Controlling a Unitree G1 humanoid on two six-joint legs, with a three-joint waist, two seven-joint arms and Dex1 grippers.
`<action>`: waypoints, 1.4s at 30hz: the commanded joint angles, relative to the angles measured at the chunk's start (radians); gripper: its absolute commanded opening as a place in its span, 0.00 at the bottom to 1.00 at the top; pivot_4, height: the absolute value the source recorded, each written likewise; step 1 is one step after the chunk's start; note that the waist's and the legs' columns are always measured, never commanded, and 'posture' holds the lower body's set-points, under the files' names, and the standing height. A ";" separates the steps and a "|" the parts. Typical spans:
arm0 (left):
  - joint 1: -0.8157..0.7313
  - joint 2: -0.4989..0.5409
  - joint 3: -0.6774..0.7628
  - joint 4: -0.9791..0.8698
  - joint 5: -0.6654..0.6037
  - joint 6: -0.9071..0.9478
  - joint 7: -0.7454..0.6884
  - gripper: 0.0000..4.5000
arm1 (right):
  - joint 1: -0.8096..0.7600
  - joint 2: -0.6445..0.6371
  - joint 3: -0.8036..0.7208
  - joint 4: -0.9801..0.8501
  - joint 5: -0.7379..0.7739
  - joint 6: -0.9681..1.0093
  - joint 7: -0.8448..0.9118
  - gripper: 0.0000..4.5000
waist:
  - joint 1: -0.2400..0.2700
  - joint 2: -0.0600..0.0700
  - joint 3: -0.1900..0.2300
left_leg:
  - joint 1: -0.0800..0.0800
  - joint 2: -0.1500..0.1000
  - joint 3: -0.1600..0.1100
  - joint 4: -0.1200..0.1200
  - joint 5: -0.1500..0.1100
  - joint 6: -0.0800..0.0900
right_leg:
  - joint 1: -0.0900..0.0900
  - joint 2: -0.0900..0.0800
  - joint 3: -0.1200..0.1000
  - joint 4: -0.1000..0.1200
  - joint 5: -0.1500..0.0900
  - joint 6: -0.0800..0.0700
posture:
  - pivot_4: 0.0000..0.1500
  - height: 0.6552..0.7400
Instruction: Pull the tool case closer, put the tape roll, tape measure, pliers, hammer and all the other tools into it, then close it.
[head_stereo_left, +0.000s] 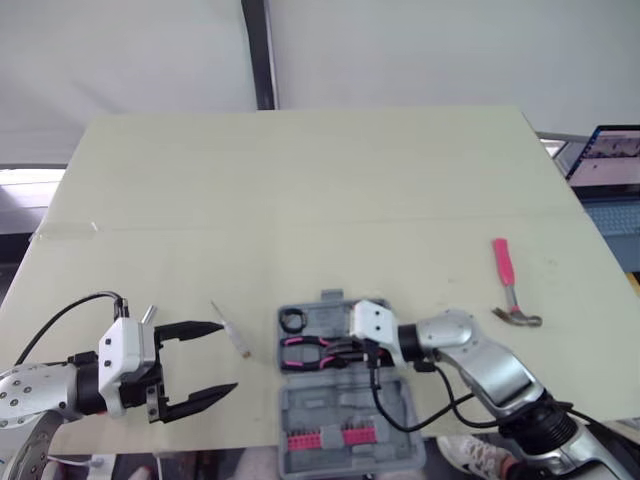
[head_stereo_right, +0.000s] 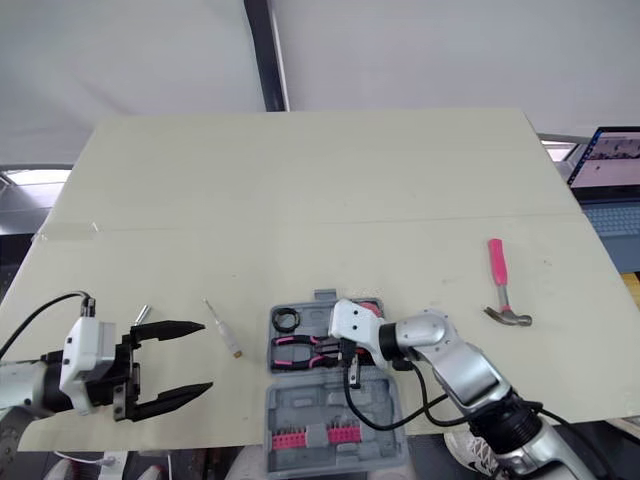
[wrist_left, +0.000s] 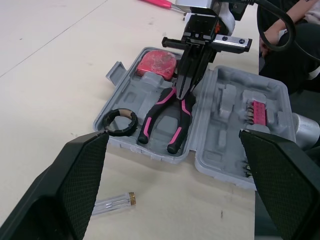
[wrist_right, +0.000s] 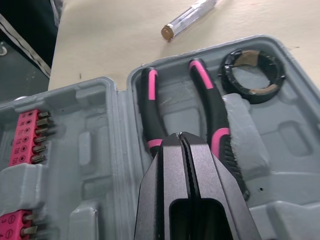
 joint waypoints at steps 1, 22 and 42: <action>0.003 0.014 0.023 -0.030 -0.022 -0.004 0.000 1.00 | 0.011 0.004 0.003 -0.006 0.000 -0.024 0.010 0.01 | 0.000 0.000 0.000 | 0.000 0.000 0.000 0.000 0.000 0.000 | 0.000 0.000 0.000 0.000 0.000 0.000 | 1.00 1.00; -0.004 0.015 0.005 -0.033 -0.019 -0.002 -0.005 1.00 | 0.025 0.002 0.032 0.076 -0.048 0.013 -0.001 0.01 | 0.001 0.000 -0.001 | 0.000 0.000 0.000 0.000 0.000 0.000 | 0.000 0.000 0.000 0.000 0.000 0.000 | 1.00 1.00; -0.007 0.006 -0.023 -0.040 -0.016 -0.004 0.011 1.00 | -0.019 0.046 -0.040 0.015 0.055 0.046 0.002 0.01 | 0.000 -0.003 -0.005 | 0.001 0.000 0.000 0.000 0.000 0.000 | 0.000 0.000 0.000 0.000 0.000 0.000 | 1.00 1.00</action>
